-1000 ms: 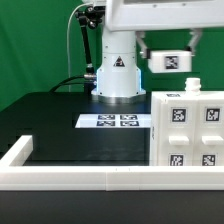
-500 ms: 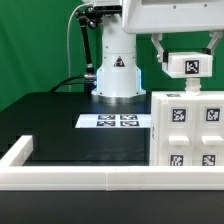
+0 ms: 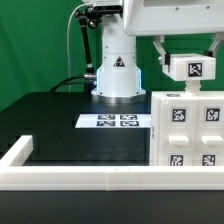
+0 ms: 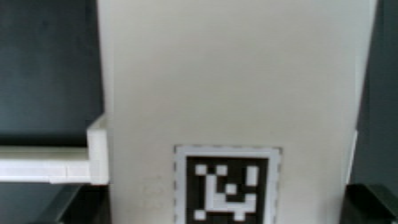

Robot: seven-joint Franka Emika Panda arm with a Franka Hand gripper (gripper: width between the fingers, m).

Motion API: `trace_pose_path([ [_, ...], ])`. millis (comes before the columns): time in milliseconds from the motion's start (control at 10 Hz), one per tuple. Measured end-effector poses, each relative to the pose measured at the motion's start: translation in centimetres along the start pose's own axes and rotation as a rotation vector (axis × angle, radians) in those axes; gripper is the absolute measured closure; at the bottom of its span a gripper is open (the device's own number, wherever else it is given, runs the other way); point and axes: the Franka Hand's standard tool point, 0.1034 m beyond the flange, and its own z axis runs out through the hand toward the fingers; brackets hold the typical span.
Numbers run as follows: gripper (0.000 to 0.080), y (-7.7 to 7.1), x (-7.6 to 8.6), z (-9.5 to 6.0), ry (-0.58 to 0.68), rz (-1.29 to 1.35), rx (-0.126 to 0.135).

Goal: Assemble cabinet

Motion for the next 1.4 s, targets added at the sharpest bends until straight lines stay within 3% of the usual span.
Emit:
trace_pose_path([
  [300,0.0239,-0.2,1.8,-0.1,0.020,-0.009,0.000],
  [600,0.0239,-0.1,2.2,-0.1,0.033,-0.011,-0.001],
  [1000,0.0239,0.1,2.1,1.5,0.038,-0.011,-0.003],
  [1400,0.0239,0.1,2.2,1.5,0.069,-0.008,-0.002],
])
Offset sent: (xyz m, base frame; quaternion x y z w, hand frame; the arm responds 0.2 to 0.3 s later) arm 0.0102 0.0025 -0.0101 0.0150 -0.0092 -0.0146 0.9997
